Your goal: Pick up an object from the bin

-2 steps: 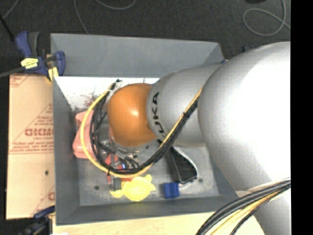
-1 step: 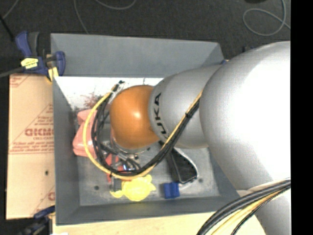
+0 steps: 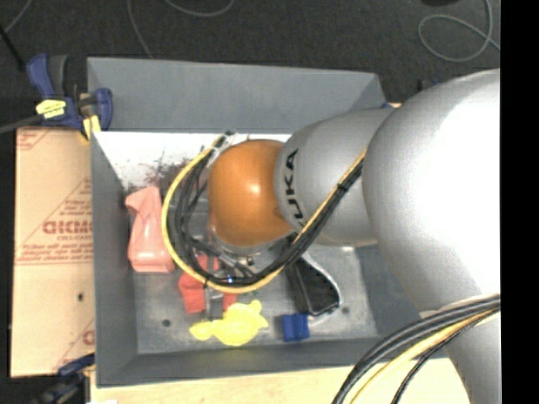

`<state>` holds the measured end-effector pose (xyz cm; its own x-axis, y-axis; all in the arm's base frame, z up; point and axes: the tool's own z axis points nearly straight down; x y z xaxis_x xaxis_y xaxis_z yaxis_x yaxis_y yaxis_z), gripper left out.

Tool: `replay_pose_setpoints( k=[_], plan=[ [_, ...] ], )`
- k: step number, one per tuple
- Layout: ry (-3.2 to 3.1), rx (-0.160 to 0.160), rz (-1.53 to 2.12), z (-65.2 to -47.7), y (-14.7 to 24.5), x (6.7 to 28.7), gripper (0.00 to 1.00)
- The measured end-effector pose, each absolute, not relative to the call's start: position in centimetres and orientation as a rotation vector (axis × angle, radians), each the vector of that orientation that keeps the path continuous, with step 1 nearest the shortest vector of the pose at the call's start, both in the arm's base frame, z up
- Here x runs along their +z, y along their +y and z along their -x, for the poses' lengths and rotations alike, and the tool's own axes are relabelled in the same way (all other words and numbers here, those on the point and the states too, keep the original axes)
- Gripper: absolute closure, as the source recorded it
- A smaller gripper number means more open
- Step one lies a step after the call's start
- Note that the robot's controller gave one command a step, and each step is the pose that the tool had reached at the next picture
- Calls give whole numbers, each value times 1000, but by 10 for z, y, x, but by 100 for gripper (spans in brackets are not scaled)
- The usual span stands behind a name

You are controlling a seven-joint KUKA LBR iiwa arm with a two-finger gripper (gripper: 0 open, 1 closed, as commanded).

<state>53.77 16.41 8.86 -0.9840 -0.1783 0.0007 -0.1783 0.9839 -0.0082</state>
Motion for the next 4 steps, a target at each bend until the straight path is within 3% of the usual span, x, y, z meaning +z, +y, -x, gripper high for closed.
replay_pose_setpoints(
  k=[1,3,4],
  plan=[
    [-3144,20,-161,-520,125,72,100],
    [-3131,27,-260,-519,137,84,100],
    [-3113,22,-417,-518,148,135,100]
  ],
)
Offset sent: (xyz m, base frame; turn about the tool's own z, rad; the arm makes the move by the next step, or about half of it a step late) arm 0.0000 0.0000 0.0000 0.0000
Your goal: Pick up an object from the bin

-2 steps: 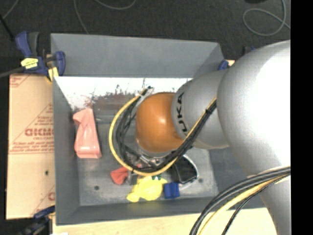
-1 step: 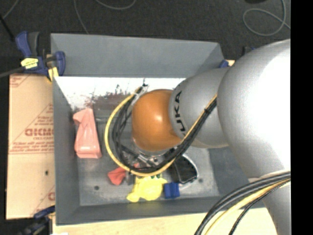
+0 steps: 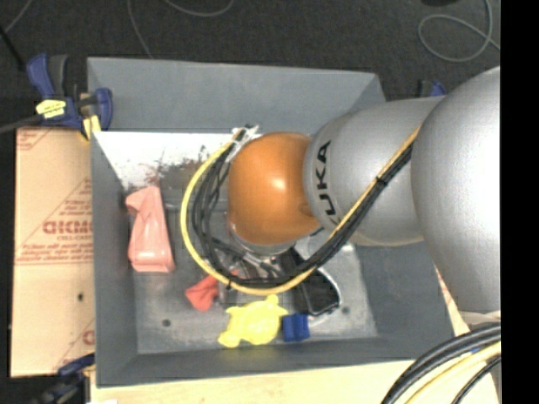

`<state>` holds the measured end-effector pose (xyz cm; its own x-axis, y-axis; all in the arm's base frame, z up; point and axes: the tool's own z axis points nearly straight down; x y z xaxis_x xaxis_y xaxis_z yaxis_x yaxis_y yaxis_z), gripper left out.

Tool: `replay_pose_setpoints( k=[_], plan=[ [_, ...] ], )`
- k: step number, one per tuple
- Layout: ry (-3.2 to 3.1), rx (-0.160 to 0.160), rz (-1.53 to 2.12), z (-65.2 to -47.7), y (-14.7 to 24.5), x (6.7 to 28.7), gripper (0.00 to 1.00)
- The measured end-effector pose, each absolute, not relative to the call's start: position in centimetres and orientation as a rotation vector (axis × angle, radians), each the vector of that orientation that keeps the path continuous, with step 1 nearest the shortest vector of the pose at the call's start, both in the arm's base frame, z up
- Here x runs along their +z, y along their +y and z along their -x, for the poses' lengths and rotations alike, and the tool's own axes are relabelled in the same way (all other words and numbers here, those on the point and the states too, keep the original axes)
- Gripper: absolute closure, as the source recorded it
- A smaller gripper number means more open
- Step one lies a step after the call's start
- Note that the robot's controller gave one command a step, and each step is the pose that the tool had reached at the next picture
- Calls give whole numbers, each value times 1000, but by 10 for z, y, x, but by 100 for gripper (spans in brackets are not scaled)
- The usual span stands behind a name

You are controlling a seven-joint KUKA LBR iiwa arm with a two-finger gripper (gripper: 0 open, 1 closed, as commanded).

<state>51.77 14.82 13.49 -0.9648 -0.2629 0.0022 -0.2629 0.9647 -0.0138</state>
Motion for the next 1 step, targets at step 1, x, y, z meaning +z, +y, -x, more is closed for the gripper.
replay_pose_setpoints(
  k=[1],
  plan=[
    [-3149,21,-143,-522,136,166,100]
  ],
)
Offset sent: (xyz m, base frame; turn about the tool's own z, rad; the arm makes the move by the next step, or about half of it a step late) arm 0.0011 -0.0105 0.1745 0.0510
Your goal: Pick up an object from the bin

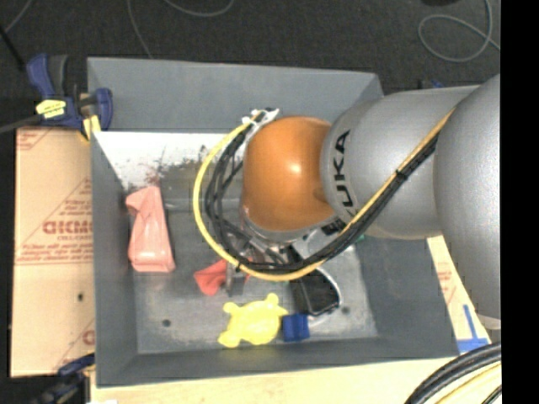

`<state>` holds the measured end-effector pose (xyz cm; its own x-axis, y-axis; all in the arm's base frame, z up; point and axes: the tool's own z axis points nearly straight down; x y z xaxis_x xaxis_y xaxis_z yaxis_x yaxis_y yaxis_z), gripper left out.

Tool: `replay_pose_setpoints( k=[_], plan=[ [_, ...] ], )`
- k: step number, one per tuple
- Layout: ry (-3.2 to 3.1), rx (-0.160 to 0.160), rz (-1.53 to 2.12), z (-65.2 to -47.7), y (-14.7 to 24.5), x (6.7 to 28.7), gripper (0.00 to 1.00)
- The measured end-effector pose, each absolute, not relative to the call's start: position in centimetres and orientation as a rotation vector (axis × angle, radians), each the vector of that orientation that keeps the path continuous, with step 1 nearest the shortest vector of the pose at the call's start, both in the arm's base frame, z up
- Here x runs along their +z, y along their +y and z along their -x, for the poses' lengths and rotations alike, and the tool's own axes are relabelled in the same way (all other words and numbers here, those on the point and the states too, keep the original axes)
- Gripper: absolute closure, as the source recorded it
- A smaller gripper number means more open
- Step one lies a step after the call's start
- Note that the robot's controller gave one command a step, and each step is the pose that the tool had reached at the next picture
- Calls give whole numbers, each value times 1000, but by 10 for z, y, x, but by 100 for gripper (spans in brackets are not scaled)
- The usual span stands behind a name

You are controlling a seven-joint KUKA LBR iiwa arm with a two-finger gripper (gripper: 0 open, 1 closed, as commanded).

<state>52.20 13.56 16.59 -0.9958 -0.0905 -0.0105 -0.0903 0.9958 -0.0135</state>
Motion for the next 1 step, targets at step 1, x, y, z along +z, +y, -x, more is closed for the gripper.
replay_pose_setpoints(
  k=[1],
  plan=[
    [3117,-22,336,-520,137,311,100]
  ],
)
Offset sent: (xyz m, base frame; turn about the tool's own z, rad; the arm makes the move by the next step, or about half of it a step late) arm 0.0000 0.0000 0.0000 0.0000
